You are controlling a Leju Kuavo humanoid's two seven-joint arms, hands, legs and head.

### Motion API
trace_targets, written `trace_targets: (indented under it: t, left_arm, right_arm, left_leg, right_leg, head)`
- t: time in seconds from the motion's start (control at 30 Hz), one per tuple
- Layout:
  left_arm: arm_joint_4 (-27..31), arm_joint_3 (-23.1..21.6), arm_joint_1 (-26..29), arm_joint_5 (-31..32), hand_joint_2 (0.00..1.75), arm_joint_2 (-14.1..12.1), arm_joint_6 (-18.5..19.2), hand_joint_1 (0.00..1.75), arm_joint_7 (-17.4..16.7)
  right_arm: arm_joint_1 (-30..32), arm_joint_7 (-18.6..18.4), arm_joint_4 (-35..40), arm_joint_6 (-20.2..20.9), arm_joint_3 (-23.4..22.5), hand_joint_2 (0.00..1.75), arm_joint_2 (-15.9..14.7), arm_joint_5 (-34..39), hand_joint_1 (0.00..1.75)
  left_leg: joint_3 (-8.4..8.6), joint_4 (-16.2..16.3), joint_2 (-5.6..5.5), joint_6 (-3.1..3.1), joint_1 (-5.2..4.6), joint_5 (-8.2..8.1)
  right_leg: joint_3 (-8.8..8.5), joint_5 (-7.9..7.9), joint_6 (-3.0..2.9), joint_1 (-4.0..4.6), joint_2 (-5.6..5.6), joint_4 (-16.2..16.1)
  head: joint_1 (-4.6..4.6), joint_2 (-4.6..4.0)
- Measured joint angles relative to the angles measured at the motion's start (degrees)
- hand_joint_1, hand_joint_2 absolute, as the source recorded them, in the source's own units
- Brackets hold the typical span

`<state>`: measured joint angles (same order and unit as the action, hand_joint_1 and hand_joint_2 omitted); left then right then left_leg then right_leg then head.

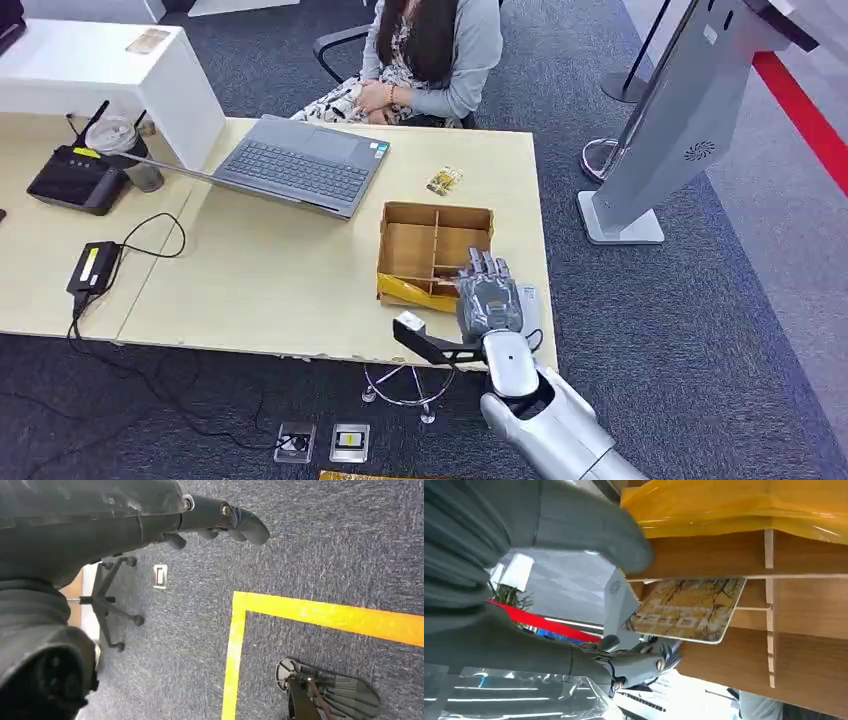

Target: Pass the card to the sensor for recognition and then transmit it.

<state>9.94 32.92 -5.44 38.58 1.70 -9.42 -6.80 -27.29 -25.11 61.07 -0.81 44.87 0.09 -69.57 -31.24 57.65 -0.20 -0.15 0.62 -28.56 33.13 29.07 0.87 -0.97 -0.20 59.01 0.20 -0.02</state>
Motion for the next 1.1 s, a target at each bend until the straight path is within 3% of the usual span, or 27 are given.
trace_targets:
  t: [0.87,1.1]
  left_arm:
    - [0.0,0.0,0.0,0.6,0.0,-0.1,0.9,0.0,0.4]
    - [0.0,0.0,0.0,0.5,0.0,-0.3,0.9,0.0,1.2]
  right_arm:
    - [-0.2,0.5,-1.6,-1.8,-0.7,1.75,0.4,1.2,1.75]
    - [-0.3,0.8,2.3,-2.8,-1.9,1.75,0.3,0.5,1.75]
  left_leg:
    - [0.09,0.0,0.01,0.0,0.0,0.0]
    - [0.07,0.0,0.01,-0.01,0.0,0.01]
  right_leg:
    - [-0.06,0.0,0.0,0.0,0.02,0.0]
    - [-0.04,0.0,0.0,0.0,0.03,0.0]
  head:
    - [0.0,0.02]
    - [0.02,0.0]
